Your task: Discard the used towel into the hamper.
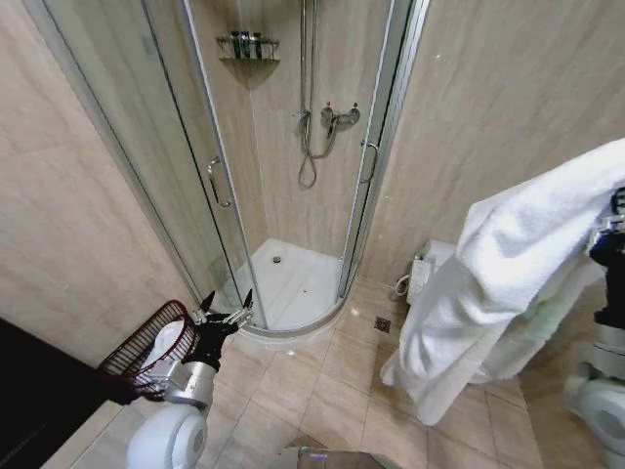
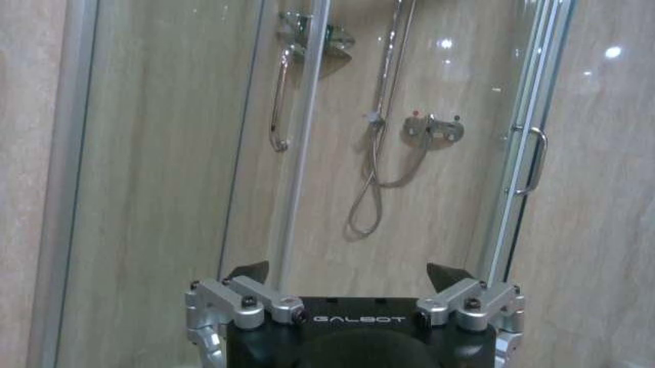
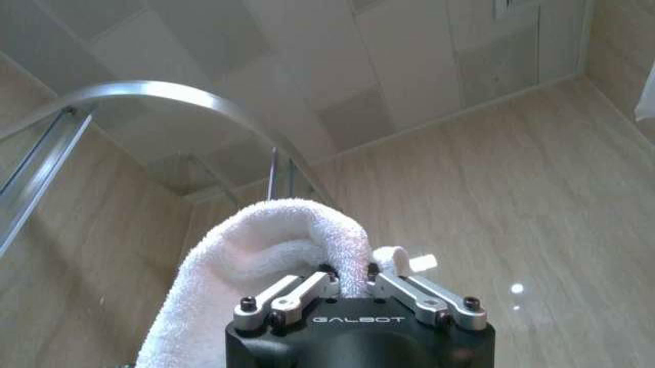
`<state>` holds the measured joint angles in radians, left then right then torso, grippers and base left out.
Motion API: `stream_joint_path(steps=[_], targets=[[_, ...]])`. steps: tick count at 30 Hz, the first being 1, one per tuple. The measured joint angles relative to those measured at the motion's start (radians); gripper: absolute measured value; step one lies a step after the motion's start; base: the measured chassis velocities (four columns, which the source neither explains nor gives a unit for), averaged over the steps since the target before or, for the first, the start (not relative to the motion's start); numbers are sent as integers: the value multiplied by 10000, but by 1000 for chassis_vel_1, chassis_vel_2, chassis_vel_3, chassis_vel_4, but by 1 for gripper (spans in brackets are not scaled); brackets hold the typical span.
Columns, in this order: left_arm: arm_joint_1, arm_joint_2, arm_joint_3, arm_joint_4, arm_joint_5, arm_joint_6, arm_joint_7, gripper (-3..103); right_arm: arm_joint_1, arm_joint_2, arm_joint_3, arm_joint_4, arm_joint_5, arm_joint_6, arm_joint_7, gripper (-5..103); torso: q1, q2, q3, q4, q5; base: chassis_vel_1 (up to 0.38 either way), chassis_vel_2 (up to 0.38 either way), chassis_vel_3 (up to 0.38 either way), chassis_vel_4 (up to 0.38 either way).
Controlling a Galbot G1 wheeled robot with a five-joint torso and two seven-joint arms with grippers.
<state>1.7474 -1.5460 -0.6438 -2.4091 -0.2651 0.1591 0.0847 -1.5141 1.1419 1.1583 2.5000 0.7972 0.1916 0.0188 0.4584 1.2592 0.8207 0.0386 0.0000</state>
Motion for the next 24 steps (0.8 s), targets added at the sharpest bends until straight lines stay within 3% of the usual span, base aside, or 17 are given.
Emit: stream_joint_path(steps=[8,24], targets=[[0,0,0,0,0,0,0,100,90,-55,-175,0,-8,6,-13,7,137,308,171,0,1,0,0,0,0],[0,0,0,0,0,0,0,100,286,-108,-619,0,-204,57,-83,7,119,266,150,0,0,0,0,0,0]])
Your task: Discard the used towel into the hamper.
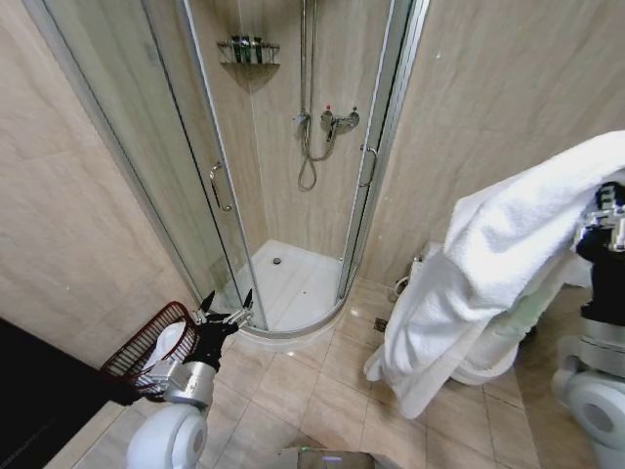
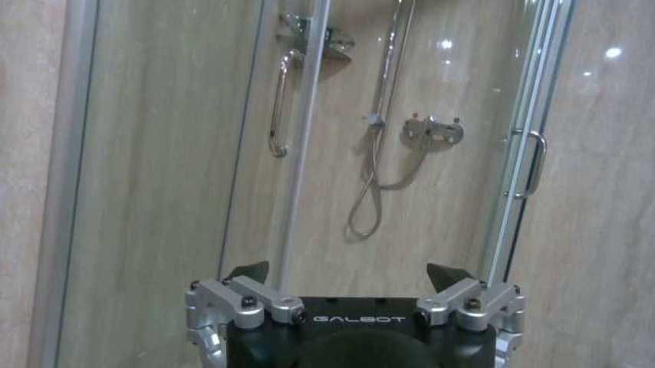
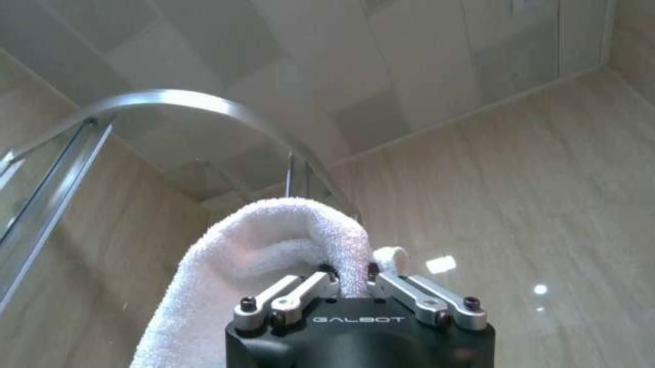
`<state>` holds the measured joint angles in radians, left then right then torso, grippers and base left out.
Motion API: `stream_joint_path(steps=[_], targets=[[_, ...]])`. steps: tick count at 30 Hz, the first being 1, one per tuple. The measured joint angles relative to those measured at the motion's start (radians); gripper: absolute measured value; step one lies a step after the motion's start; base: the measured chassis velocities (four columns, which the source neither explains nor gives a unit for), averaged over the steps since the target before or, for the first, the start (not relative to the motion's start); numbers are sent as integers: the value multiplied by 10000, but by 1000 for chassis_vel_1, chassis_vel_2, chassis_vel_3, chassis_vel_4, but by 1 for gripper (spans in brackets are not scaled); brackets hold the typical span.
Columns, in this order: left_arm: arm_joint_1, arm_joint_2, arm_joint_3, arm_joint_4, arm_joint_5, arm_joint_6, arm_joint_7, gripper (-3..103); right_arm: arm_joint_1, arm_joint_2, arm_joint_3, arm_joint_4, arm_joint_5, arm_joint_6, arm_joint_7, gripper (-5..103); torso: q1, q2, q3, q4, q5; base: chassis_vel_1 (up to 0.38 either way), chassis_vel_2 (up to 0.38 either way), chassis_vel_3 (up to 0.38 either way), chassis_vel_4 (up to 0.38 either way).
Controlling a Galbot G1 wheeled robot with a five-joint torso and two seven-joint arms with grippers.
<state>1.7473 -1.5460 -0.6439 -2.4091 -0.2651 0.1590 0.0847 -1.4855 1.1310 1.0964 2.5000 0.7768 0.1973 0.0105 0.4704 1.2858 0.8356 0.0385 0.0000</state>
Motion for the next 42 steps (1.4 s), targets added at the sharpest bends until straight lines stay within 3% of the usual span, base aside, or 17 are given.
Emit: stream_joint_path(steps=[42], targets=[[0,0,0,0,0,0,0,100,-47,-59,164,0,6,185,-191,7,-41,-90,-49,-1,1,85,83,86,86]])
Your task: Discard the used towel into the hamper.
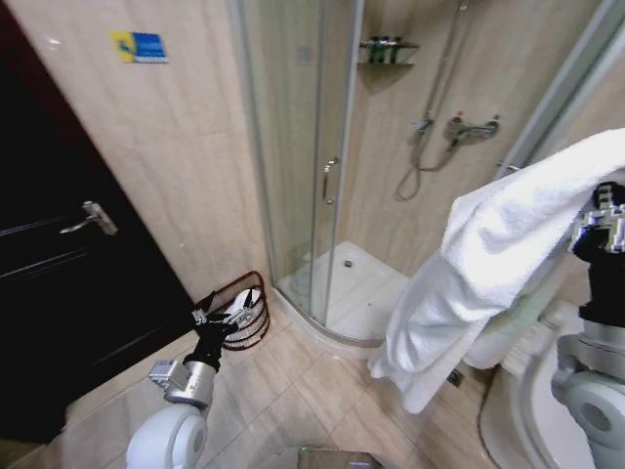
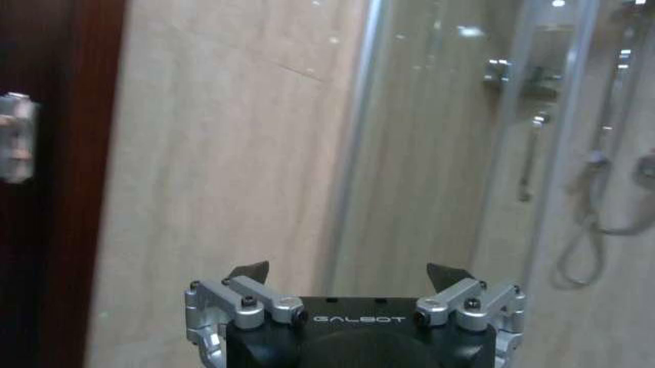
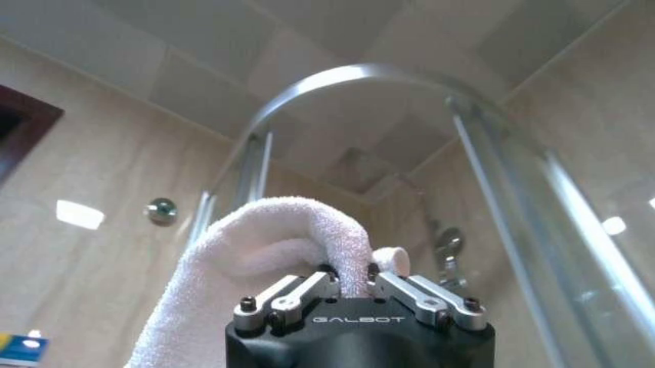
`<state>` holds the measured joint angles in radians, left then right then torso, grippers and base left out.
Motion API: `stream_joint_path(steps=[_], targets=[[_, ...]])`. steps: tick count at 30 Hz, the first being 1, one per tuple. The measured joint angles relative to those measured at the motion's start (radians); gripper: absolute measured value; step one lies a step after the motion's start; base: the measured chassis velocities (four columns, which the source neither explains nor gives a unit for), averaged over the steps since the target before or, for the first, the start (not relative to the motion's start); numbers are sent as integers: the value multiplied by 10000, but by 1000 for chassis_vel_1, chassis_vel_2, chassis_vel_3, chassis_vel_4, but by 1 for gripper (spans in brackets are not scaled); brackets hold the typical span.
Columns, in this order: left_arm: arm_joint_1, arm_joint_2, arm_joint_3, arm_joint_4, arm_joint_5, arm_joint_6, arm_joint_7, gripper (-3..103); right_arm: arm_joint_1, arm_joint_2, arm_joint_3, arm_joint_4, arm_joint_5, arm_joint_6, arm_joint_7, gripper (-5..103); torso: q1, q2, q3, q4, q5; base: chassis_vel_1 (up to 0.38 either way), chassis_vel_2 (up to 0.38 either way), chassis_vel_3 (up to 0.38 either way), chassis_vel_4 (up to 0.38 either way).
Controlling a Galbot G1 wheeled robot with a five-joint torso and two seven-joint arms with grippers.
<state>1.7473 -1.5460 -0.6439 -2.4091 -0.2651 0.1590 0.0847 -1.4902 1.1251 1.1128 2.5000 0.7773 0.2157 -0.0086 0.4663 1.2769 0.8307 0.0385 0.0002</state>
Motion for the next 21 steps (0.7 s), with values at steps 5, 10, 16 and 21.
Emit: stream_joint_path(steps=[5,10,16,21], targets=[[0,0,0,0,0,0,0,100,21,2,-7,0,-6,-3,-2,7,-2,-3,-2,1,-3,126,129,124,134],[0,0,0,0,0,0,0,100,21,18,-17,0,-12,-3,-3,7,-2,-6,-3,1,-2,123,140,135,126],[0,0,0,0,0,0,0,100,8,12,-6,0,-12,5,-13,7,-3,-6,-4,-1,0,114,119,127,117],[0,0,0,0,0,0,0,100,-3,2,27,0,-2,26,-32,7,-6,-8,-5,1,-2,140,127,114,141]])
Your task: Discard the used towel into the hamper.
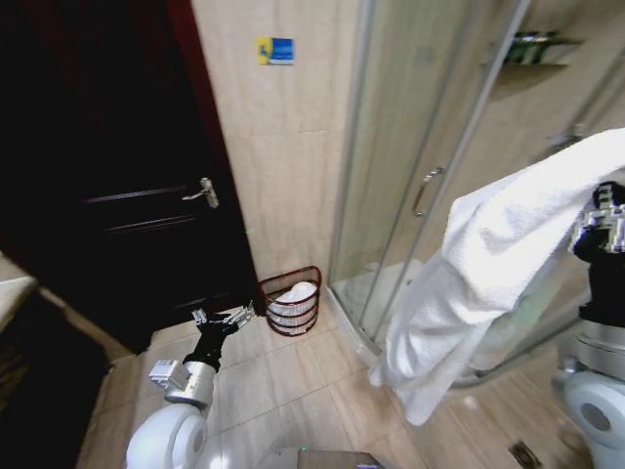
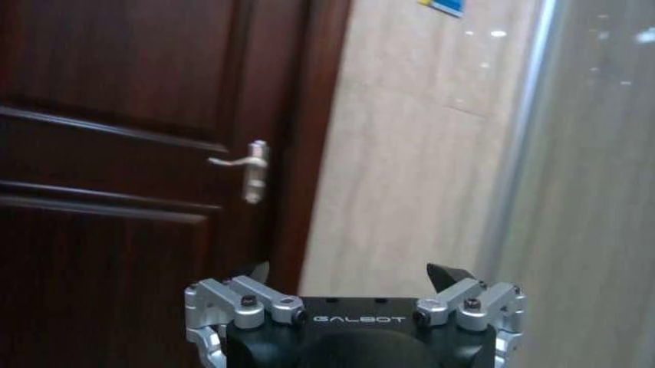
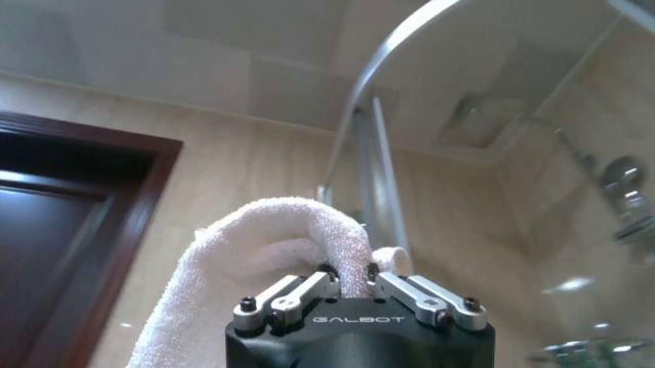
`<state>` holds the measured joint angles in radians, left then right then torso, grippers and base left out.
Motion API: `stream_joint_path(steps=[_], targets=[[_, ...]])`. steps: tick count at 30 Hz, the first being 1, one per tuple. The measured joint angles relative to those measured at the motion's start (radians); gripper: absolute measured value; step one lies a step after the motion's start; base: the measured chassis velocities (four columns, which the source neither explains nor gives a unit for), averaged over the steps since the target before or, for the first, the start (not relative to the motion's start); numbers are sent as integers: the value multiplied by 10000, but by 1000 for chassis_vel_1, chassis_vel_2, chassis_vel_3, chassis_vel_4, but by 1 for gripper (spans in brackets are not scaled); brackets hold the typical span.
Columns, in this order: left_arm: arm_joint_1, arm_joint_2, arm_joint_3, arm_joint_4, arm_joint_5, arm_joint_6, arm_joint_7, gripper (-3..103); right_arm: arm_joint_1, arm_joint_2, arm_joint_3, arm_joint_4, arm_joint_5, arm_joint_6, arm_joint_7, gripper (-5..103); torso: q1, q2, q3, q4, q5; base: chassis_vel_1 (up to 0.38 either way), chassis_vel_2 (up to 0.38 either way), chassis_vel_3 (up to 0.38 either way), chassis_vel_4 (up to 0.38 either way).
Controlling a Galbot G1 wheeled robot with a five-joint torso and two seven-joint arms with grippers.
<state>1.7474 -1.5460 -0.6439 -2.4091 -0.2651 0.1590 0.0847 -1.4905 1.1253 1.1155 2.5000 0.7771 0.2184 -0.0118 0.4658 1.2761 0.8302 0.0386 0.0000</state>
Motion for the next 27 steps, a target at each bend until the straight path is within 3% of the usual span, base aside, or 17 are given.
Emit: stream_joint_path(steps=[15,27], targets=[[1,0,0,0,0,1,0,100,19,-16,103,0,-42,20,-177,7,0,-3,-1,4,-3,111,117,118,111],[0,0,0,0,0,0,0,100,24,-55,49,0,-149,21,-218,7,0,-4,-1,-1,2,8,6,5,7]])
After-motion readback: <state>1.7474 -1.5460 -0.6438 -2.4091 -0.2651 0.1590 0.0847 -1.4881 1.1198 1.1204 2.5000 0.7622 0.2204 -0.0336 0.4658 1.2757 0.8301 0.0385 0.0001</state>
